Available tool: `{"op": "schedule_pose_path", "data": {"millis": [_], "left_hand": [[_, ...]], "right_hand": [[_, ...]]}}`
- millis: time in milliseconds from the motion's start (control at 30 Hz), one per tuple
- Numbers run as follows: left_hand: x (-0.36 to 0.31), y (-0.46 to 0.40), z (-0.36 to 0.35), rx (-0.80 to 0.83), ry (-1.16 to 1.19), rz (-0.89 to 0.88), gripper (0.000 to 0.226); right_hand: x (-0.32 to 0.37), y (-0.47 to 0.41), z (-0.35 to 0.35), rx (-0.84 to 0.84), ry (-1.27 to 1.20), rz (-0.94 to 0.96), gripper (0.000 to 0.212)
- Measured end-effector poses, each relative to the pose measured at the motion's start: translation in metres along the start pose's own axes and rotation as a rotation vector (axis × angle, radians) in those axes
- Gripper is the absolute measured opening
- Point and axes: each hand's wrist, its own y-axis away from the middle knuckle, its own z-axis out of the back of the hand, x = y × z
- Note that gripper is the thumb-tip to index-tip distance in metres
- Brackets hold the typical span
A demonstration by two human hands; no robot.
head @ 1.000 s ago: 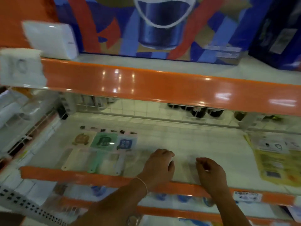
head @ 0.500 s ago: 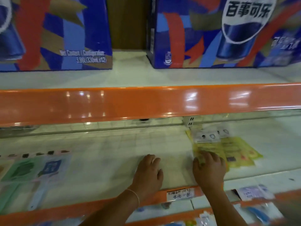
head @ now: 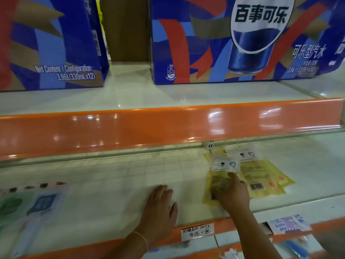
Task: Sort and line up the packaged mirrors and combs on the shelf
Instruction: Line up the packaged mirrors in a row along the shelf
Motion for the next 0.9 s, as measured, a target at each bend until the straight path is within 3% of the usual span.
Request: {"op": "schedule_pose_path", "data": {"millis": [67,267,467,633,900], "left_hand": [[0.001,0.001,-0.001,-0.026,0.019,-0.001,0.057],[0.003,0.0,0.005,-0.047,0.182,0.072,0.044],[0.029,0.012,0.019,-0.077,0.3,0.06,0.036],[0.064,0.029,0.046,-0.192,0.456,0.222,0.03],[0.097,0.036,0.095,-0.043,0.993,0.658,0.033]], "right_hand": [[0.007,0.005,-0.001,0.01,-0.123,-0.005,0.066],[0.022,0.028,-0.028,0.12,-0.359,-0.02,0.089],[0.043,0.051,-0.048,0.181,-0.526,-0.077,0.089],[0.071,0.075,-0.066,0.272,-0.658,-0.099,0.104],[0.117,0.121,-0.106,0.502,-0.758,-0.033,0.07]]}}
